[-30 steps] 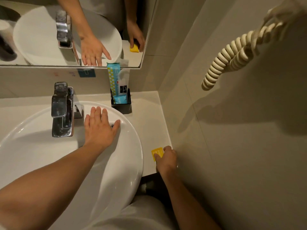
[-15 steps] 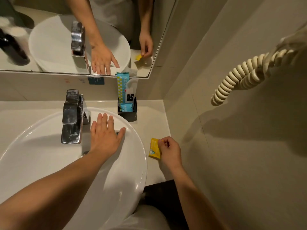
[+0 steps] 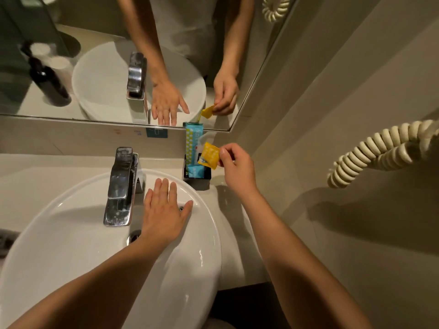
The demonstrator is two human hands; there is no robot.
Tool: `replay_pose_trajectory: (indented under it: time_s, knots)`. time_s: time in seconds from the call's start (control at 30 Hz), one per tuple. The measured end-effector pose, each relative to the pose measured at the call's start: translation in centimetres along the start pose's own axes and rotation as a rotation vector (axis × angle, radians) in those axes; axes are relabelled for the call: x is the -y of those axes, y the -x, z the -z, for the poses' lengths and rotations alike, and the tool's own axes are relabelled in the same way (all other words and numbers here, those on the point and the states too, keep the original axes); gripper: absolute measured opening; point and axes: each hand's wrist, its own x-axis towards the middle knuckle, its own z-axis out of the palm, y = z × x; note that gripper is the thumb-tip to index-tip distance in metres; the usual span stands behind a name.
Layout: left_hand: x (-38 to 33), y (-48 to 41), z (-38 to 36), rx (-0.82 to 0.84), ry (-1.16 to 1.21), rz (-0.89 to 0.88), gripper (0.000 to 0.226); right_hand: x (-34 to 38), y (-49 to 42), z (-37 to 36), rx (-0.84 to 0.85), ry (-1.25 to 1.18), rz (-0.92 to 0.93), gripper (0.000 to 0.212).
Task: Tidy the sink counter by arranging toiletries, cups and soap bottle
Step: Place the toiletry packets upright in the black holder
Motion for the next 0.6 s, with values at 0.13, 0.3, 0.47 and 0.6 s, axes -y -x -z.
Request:
replay_pose_trajectory:
  time_s: [0.13, 0.3, 0.47, 0.6]
  knots:
    - [-0.1, 0.0, 0.0, -0.006, -0.002, -0.001, 0.086, -1.2, -1.7, -1.9, 0.111, 0.07, -0.028, 0.015]
    - [-0.1, -0.1, 0.2, 0.018, 0.0, 0.004, 0.087, -3.2, -2.2, -3.0, 0.204, 0.154, -0.084, 0.012]
    - [0.1, -0.1, -0.3, -0.018, 0.009, -0.01, 0.085, -3.8, -2.6, -3.4, 0.218, 0.216, -0.057, 0.008]
    - [0.2, 0.0, -0.6, -0.052, 0.011, -0.013, 0.083, -4.1, -3.1, -3.4, 0.251, 0.324, -0.005, 0.007]
